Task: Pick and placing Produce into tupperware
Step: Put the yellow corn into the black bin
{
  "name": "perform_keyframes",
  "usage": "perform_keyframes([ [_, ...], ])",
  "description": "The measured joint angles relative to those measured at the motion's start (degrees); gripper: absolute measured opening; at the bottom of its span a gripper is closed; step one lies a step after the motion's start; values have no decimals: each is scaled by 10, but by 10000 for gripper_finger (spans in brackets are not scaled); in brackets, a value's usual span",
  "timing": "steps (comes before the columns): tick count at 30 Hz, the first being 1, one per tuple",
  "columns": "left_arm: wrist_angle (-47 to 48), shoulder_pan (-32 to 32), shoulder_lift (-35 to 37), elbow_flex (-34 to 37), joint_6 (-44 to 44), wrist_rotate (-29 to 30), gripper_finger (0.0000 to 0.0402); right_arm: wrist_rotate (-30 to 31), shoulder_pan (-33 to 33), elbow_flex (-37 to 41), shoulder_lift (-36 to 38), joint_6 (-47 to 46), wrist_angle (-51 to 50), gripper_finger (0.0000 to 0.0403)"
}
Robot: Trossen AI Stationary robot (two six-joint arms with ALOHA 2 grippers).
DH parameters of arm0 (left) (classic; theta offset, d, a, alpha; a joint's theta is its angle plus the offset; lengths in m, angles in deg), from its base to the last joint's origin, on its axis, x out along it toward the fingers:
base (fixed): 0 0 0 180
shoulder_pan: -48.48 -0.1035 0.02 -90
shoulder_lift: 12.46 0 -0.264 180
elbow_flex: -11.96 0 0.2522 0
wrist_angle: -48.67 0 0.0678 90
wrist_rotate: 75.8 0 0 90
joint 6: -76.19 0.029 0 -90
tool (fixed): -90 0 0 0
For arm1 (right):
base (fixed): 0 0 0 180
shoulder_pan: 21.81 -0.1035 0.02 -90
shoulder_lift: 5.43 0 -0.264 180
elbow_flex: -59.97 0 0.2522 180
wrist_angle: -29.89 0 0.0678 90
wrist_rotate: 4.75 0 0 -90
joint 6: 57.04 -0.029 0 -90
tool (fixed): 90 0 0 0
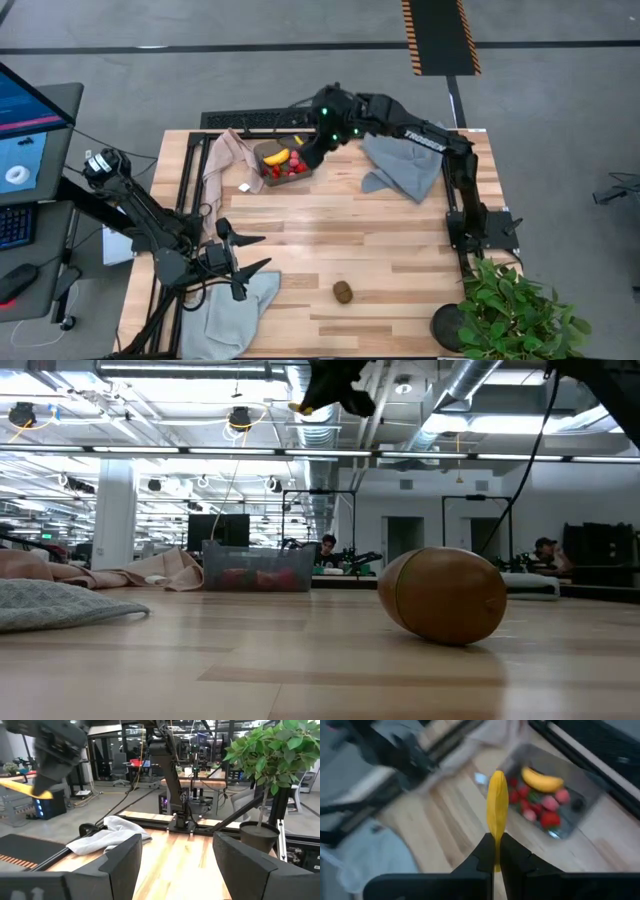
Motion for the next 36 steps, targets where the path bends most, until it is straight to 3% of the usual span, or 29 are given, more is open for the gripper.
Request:
perform_keyframes([
  [3,0,0,0,0,0,1,236,-45,28,0,-1,0,50,39],
  [10,2,0,0,0,0,6,236,-68,53,-2,-49,0,128,39],
  [28,13,0,0,0,-6,10,236,-100,97,0,-209,10,170,44],
  [36,13,0,0,0,-6,10,236,-131,104,1,-236,-4,173,77],
])
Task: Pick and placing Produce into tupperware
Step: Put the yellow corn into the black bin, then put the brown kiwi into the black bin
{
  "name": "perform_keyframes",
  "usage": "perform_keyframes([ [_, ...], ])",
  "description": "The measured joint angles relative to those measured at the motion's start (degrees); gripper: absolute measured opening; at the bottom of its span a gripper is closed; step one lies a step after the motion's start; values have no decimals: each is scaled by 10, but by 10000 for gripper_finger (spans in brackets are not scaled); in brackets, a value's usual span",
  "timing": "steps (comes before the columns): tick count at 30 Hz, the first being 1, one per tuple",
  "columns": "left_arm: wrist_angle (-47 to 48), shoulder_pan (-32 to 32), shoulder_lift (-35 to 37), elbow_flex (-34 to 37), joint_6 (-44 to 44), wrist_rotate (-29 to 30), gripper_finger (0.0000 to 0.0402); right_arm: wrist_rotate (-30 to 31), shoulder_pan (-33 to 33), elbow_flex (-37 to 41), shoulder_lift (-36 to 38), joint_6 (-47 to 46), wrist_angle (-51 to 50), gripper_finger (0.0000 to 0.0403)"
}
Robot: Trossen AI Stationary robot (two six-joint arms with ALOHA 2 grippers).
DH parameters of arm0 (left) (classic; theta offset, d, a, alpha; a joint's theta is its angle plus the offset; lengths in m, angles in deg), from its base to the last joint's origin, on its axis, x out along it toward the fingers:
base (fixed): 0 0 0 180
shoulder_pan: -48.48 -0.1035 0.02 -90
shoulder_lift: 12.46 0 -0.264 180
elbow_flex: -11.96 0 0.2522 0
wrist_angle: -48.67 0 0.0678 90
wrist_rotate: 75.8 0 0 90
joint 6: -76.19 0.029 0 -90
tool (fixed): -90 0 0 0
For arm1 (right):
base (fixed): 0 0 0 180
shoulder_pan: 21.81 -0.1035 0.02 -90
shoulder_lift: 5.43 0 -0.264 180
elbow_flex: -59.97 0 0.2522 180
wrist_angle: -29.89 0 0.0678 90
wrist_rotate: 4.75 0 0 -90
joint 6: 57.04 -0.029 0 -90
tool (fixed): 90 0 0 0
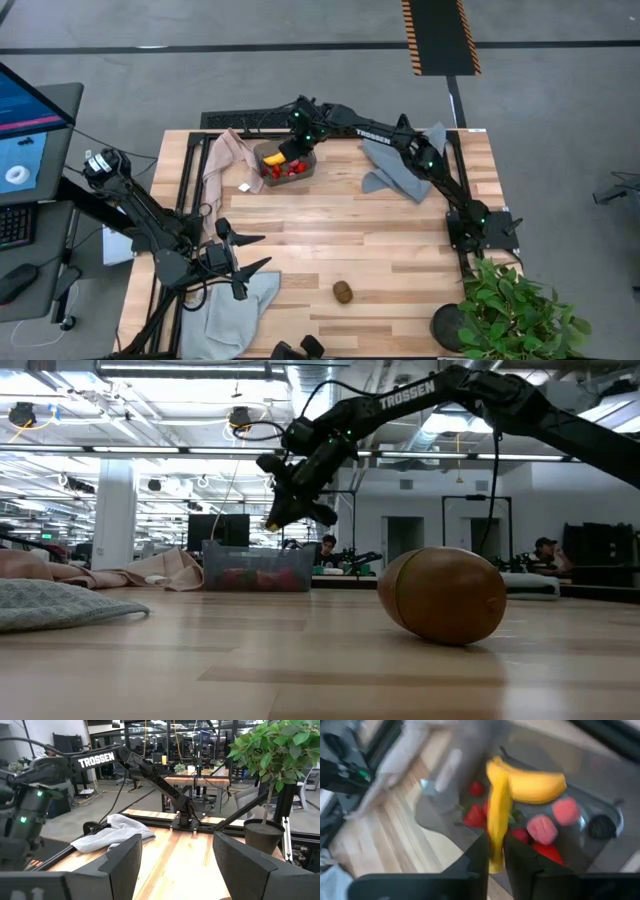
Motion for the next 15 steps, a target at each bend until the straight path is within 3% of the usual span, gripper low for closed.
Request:
perform_keyframes([
  [9,1,0,0,0,-4,0,236,-5,-1,-1,9,-16,23,211],
  [15,21,0,0,0,-18,0,236,-93,-1,-1,47,-9,-39,254],
])
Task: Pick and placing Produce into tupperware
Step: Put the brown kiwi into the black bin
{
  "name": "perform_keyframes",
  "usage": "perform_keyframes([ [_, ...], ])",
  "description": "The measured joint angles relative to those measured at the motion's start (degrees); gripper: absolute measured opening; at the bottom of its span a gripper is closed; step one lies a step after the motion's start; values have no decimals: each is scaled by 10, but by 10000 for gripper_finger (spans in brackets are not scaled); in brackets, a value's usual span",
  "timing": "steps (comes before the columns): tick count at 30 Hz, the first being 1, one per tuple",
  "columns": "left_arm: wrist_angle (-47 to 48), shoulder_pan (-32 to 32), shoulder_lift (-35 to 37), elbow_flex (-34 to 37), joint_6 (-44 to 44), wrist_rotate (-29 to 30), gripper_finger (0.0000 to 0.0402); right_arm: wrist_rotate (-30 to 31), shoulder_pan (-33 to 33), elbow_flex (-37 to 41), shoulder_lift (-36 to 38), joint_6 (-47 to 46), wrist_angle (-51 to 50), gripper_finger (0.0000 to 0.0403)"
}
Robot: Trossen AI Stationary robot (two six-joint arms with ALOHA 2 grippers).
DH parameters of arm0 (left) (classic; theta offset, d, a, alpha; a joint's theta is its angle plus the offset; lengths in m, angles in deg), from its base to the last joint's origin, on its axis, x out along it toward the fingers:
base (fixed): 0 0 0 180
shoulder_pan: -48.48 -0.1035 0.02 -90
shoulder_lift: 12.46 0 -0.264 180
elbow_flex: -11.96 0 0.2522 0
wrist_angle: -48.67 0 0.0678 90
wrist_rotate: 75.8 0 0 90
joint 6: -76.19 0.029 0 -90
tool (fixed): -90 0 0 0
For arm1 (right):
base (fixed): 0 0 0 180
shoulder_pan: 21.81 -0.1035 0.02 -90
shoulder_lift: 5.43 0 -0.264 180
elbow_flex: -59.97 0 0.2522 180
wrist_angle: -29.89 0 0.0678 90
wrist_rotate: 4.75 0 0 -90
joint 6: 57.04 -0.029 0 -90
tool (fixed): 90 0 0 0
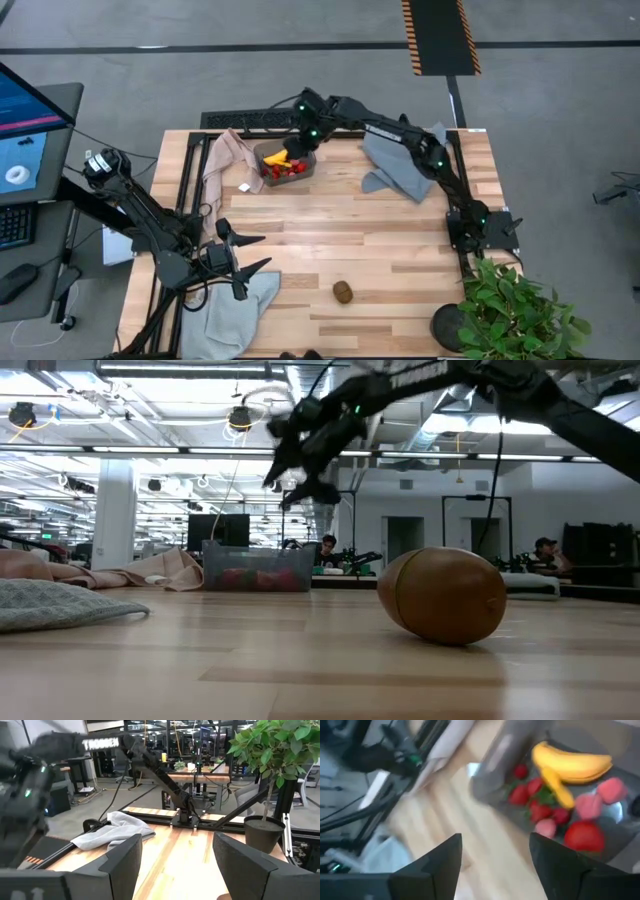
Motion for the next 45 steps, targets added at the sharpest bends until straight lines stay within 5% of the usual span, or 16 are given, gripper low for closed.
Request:
perform_keyframes([
  [5,0,0,0,0,0,1,236,18,-23,-1,64,11,-76,255],
  [11,0,0,0,0,-3,1,236,124,-81,-1,142,13,-187,255],
  [21,-1,0,0,0,-8,3,236,282,-270,-1,197,-73,-376,255],
  [34,-3,0,0,0,-20,-6,236,335,-500,2,112,-191,-381,255],
  [45,-9,0,0,0,-25,-22,236,334,-548,0,-7,-184,-372,255],
])
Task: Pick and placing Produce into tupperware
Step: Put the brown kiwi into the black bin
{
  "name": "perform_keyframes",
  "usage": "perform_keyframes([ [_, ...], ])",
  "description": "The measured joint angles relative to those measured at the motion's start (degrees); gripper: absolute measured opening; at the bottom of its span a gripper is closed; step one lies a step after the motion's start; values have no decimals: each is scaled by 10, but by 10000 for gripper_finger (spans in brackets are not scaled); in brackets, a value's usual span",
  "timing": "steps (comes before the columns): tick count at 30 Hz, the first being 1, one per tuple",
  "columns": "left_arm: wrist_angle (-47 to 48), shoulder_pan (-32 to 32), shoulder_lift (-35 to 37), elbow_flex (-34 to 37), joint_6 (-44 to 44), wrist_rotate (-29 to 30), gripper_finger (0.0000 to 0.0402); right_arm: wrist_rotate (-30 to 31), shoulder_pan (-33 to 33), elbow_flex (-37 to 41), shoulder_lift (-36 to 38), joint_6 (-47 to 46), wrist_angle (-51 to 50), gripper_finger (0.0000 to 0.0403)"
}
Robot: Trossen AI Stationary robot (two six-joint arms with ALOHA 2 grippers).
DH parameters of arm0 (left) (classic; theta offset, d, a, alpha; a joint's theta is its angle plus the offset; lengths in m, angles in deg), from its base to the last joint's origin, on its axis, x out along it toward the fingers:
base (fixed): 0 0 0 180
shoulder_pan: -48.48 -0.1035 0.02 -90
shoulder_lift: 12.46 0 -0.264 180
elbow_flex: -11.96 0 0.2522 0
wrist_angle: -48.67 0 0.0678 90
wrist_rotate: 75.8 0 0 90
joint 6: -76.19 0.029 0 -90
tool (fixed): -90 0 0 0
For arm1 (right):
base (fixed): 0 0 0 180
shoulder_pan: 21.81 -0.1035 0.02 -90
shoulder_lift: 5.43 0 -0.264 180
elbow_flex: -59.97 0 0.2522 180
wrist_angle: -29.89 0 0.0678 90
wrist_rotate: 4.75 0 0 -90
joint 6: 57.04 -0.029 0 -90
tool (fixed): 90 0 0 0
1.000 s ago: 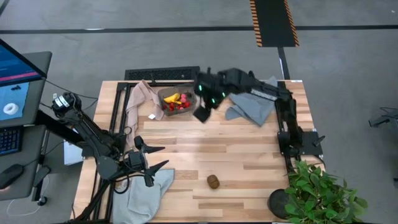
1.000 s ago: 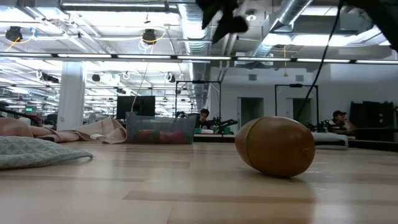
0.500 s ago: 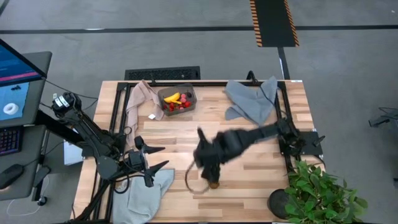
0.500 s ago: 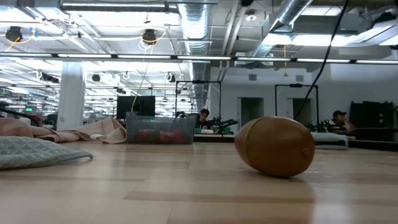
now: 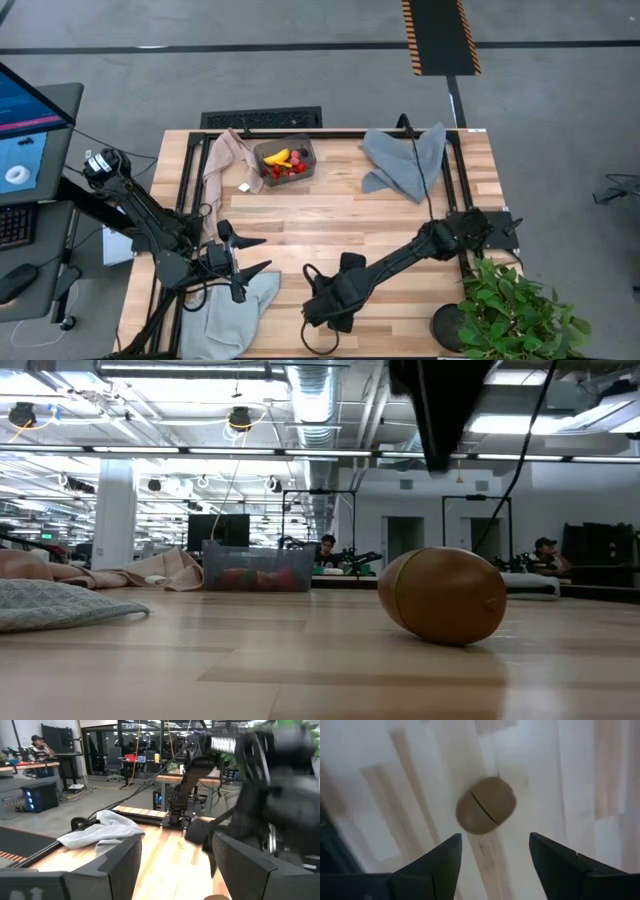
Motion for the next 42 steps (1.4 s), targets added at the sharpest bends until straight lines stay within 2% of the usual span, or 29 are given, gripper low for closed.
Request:
perform_keyframes([
  [5,0,0,0,0,1,0,236,-9,0,-1,-17,16,1,255],
  [10,0,0,0,0,2,-1,236,9,1,0,-17,15,12,255],
  [14,0,0,0,0,2,-7,236,15,-1,0,-14,31,61,255],
  [20,0,0,0,0,2,-15,236,28,-11,0,-19,17,59,255],
  [25,0,0,0,0,2,-15,236,12,-18,0,-19,31,89,256],
  [30,0,0,0,0,2,-15,236,-1,-18,0,-19,85,93,256],
  [34,0,0,0,0,2,-15,236,17,-13,0,-19,100,94,256],
  [38,0,0,0,0,2,-15,236,67,-13,0,-19,93,74,256],
  [42,0,0,0,0,2,-15,236,66,-9,0,-17,116,55,256],
])
